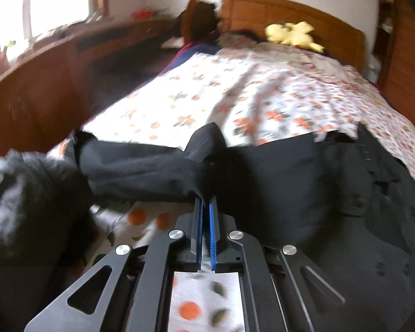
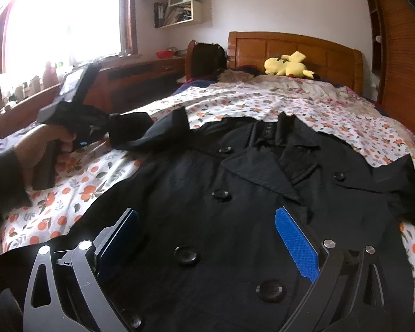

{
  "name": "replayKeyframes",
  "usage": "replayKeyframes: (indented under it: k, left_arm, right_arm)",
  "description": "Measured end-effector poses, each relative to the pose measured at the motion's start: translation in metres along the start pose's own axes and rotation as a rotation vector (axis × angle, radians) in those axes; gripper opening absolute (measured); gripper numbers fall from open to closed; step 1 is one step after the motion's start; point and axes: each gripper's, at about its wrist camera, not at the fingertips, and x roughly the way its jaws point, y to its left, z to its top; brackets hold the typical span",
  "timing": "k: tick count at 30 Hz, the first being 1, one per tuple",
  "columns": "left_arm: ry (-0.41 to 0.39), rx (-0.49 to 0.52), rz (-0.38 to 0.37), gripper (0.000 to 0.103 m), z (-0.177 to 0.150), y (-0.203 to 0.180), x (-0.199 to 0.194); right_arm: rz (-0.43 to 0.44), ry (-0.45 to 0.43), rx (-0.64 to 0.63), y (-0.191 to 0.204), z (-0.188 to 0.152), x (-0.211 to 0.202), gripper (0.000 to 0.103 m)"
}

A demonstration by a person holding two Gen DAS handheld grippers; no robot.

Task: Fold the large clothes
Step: 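Lift the sleeve with the left tool and fold it across the coat body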

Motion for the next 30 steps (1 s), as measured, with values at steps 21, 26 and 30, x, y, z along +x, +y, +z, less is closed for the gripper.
replayKeyframes:
  k: [21,26,30]
  left_arm:
    - [-0.038,0.236,-0.181,0.009,-0.095,-0.105,-0.104]
    - [-0.035,0.23,-0.186,0.02,-0.106,-0.084,-0.111]
    - [-0.052,0.202,-0.191,0.029,-0.11,-0.067,-0.119]
  right_arm:
    - [-0.06,-0.048,0.008,-0.023,0.018,-0.024,0.096]
    - [-0.062,-0.041,0.003,-0.022,0.018,-0.022,0.096]
    - [-0.058,-0.034,-0.006,-0.019,0.017,-0.02,0.096]
